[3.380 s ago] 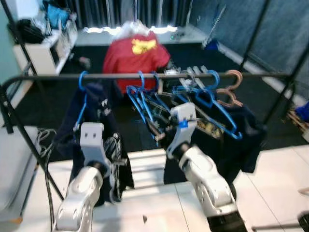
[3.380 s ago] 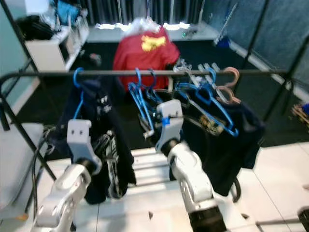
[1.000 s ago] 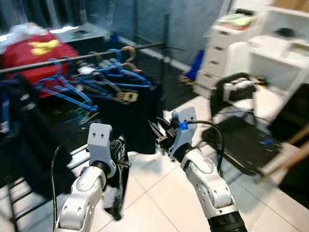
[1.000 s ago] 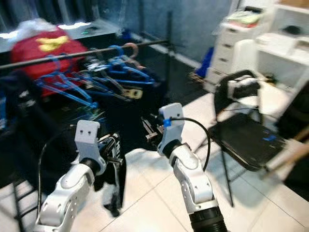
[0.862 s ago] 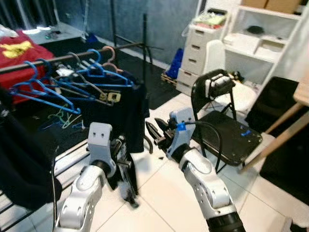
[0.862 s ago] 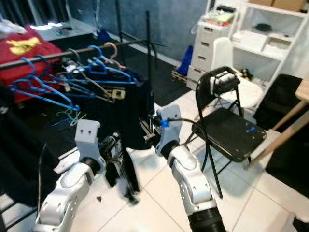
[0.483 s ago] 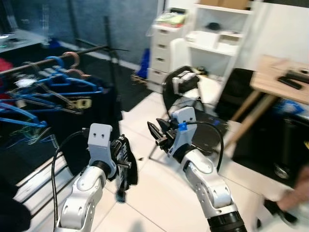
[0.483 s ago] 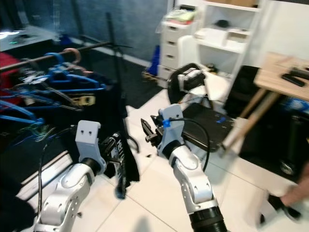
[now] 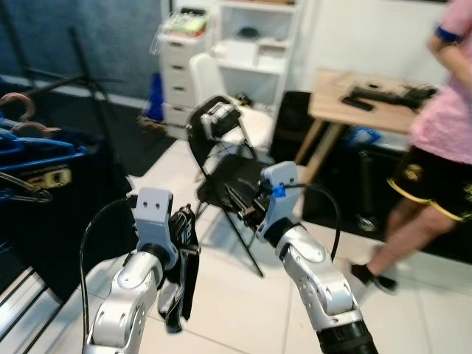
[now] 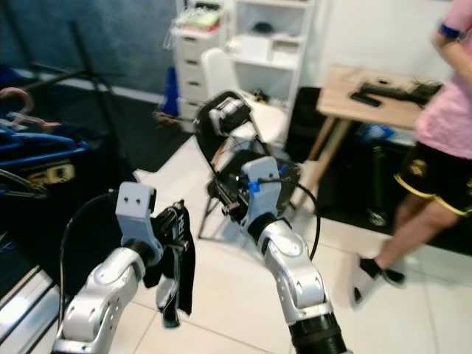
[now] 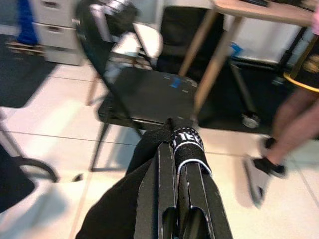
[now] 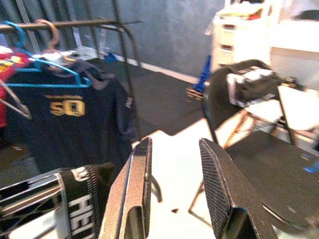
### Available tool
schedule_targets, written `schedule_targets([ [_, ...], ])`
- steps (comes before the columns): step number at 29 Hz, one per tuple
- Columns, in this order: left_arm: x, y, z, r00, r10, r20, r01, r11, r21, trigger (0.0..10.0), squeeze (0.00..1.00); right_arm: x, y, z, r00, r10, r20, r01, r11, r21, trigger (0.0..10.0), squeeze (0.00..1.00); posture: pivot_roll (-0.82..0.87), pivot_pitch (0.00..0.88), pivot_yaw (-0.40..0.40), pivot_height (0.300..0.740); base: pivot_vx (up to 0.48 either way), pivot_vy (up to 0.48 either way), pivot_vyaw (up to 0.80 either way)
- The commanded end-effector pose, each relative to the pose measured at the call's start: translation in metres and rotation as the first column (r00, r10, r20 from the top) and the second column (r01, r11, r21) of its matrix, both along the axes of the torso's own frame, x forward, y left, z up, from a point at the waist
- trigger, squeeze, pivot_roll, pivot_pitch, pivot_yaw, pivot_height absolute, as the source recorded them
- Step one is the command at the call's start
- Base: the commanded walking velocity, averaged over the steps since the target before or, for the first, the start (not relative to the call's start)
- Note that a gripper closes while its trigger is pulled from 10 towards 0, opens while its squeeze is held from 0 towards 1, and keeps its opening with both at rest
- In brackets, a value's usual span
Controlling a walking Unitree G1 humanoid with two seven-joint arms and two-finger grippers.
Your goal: Hang hanger
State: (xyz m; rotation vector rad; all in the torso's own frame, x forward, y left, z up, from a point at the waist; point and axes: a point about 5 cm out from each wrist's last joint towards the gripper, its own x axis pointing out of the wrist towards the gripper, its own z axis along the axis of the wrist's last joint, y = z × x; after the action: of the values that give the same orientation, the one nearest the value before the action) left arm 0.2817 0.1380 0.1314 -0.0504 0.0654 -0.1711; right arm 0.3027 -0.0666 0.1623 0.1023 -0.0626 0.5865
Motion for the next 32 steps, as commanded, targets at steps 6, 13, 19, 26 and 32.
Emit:
schedule_targets([
  [6,0.0002,-0.0006,-0.0019,1.000,0.001,-0.008,-0.001,1.000,0.007,10.0,0.00,0.0006,0.0007,-0.0035,1.000,0.007,-0.024,-0.007,1.000,-0.006,10.0,0.00,0.07,0.000,-0.032,0.740,0.000,0.000,-0.80],
  [13,0.0001,-0.0006,-0.0023,1.000,0.006,-0.008,-0.006,1.000,0.008,10.0,0.00,0.0004,0.0014,-0.0049,0.999,0.011,-0.031,-0.011,1.000,-0.011,10.0,0.00,0.07,0.000,-0.032,0.740,0.000,0.000,-0.80],
  [19,-0.0001,-0.0017,-0.0030,1.000,0.004,-0.010,-0.004,1.000,0.007,10.0,0.00,0.0006,0.0010,-0.0054,0.999,0.011,-0.033,-0.011,1.000,-0.013,10.0,0.00,0.07,0.000,-0.033,0.740,0.000,0.000,-0.80],
  [26,-0.0004,-0.0028,-0.0037,1.000,0.000,-0.012,0.001,1.000,0.012,10.0,0.00,0.0013,0.0021,-0.0056,0.999,0.015,-0.034,-0.015,1.000,-0.018,10.0,0.00,0.07,0.000,-0.031,0.740,0.000,0.000,-0.80],
  [32,0.0006,-0.0019,-0.0026,1.000,0.000,-0.010,0.000,1.000,0.029,10.0,0.00,0.0020,0.0031,-0.0052,0.999,0.018,-0.032,-0.018,1.000,-0.021,10.0,0.00,0.07,0.000,-0.030,0.740,0.000,0.000,-0.80],
])
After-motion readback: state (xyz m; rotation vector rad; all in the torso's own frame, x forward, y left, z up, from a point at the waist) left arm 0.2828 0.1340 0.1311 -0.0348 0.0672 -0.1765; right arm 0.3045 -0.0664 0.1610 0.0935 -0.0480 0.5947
